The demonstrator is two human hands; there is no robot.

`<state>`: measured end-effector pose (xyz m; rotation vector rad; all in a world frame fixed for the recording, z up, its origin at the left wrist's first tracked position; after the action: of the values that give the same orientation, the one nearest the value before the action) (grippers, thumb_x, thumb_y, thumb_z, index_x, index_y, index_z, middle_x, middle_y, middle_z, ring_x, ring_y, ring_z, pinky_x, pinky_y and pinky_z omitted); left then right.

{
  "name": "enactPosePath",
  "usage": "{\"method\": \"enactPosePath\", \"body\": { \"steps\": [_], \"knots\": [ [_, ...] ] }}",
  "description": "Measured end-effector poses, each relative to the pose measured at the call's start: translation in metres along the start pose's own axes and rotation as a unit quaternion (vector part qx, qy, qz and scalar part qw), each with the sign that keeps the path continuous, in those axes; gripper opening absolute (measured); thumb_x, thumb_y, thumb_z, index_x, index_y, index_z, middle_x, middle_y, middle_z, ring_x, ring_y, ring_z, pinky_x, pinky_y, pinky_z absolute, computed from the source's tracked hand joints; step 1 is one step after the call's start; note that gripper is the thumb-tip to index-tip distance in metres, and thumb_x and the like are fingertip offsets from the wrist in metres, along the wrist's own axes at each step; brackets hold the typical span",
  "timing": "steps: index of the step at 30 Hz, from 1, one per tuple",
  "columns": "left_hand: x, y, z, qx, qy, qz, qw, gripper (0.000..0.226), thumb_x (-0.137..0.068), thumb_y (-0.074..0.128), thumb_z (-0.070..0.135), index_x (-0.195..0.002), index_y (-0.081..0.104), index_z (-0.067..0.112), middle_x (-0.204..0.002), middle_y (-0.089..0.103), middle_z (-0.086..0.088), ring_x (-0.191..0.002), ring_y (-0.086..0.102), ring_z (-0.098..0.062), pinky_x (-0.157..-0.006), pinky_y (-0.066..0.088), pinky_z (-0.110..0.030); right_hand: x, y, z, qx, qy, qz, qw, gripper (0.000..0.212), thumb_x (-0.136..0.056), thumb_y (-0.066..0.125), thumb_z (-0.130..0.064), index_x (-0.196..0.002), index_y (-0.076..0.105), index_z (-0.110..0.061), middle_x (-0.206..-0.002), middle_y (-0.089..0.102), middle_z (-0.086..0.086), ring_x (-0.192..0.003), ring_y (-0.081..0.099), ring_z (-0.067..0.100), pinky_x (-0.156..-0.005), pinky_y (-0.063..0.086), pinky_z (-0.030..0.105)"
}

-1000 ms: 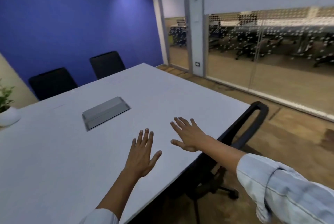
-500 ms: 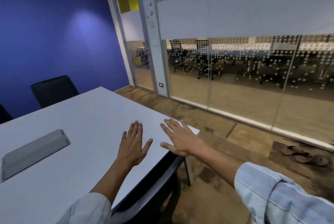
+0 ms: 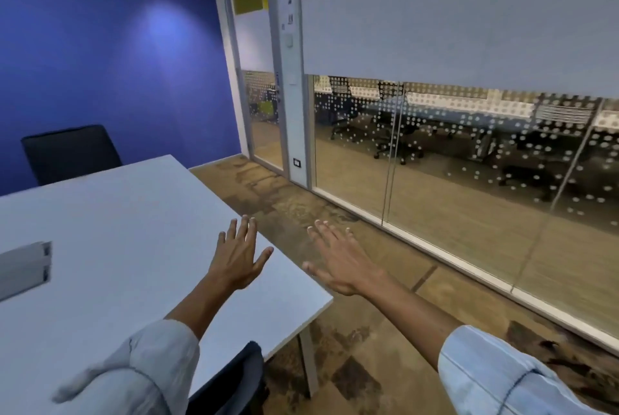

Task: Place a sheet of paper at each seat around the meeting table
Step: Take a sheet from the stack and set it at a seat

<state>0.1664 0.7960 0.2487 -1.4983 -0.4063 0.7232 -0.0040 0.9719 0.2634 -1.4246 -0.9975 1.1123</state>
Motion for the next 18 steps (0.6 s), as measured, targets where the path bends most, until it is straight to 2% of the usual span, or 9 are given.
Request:
{"method": "enactPosePath", "body": {
  "steps": [2,6,10,14,18],
  "knots": [
    [-0.039,0.014,-0.003,-0.024,0.003,-0.012,1.0,0.102,-0.079,-0.003,0.072,-0.154,0.012,0.006,-0.163,0.013,-0.016,-0.149,0.013,-0.038,-0.117,0.022,-0.053,-0.025,0.011,0.029,0.002,0.009,-0.006,1.0,0.08,-0.097,0.024,-0.063,-0.157,0.001,-0.015,-0.167,0.0,0.009,-0.154,0.002,0.026,-0.121,0.011,0.057],
    [-0.124,0.06,-0.002,-0.024,-0.046,-0.061,0.997,0.101,-0.079,-0.001,0.071,-0.152,0.018,0.003,-0.159,0.022,-0.02,-0.146,0.021,-0.041,-0.112,0.028,-0.056,-0.087,0.038,0.088,-0.009,0.007,-0.023,1.0,0.081,-0.096,0.02,-0.063,-0.157,0.0,-0.014,-0.167,-0.001,0.009,-0.154,0.002,0.025,-0.121,0.01,0.057],
    [-0.194,0.094,0.015,-0.026,-0.071,-0.096,0.992,0.104,-0.076,-0.007,0.07,-0.152,0.016,0.003,-0.16,0.019,-0.019,-0.147,0.016,-0.04,-0.113,0.027,-0.056,-0.152,0.049,0.145,-0.033,-0.022,-0.027,0.999,0.085,-0.09,0.014,-0.065,-0.157,0.003,-0.013,-0.167,0.001,0.009,-0.154,0.003,0.024,-0.122,0.01,0.053],
    [-0.249,0.114,0.03,-0.028,-0.081,-0.094,0.992,0.104,-0.075,-0.009,0.07,-0.154,0.01,0.005,-0.163,0.011,-0.017,-0.15,0.008,-0.037,-0.117,0.02,-0.055,-0.216,0.055,0.198,-0.046,-0.042,-0.038,0.997,0.09,-0.09,0.015,-0.071,-0.157,0.003,-0.013,-0.167,0.0,0.009,-0.154,0.003,0.024,-0.123,0.009,0.05],
    [-0.294,0.137,0.027,-0.024,-0.128,-0.073,0.989,0.102,-0.077,-0.008,0.07,-0.155,0.012,0.007,-0.163,0.012,-0.016,-0.151,0.008,-0.035,-0.118,0.018,-0.053,-0.287,0.07,0.245,-0.04,-0.09,-0.042,0.994,0.079,-0.098,0.025,-0.06,-0.157,0.002,-0.013,-0.167,0.0,0.009,-0.154,0.003,0.025,-0.123,0.008,0.049]
  ]
}}
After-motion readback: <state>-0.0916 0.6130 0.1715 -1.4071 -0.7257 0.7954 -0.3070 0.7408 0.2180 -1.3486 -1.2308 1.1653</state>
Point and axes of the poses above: each hand's wrist, its own x-axis away from the middle knuckle, its own y-axis out of the palm, z = x × y, the point moved 1 cm from there along -x, towards the middle knuckle
